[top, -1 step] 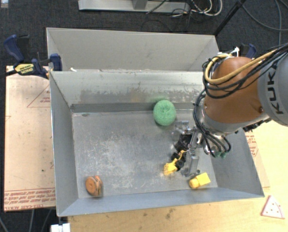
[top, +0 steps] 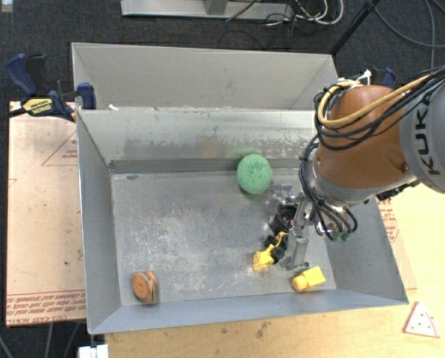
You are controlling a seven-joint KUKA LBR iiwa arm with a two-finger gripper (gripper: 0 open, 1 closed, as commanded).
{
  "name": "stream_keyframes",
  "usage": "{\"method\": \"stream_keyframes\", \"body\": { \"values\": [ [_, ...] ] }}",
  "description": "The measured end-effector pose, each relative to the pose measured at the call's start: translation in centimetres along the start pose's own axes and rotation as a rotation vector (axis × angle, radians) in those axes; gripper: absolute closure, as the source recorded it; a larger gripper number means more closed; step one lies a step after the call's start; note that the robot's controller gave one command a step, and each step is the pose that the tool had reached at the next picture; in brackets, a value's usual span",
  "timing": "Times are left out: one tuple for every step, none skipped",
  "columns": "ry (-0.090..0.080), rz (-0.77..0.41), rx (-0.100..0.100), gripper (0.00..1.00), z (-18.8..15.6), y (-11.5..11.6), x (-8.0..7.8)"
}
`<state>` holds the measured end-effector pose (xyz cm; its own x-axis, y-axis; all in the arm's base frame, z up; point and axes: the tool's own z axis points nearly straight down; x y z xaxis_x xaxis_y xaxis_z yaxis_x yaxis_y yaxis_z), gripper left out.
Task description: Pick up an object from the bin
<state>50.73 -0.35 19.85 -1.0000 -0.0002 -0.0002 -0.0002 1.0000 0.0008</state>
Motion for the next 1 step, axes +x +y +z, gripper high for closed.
{"method": "stream_keyframes", "body": {
  "values": [
    [-0.007, -0.067, 0.000, 0.00, 3.21, -1.14, 0.06]
  ]
}}
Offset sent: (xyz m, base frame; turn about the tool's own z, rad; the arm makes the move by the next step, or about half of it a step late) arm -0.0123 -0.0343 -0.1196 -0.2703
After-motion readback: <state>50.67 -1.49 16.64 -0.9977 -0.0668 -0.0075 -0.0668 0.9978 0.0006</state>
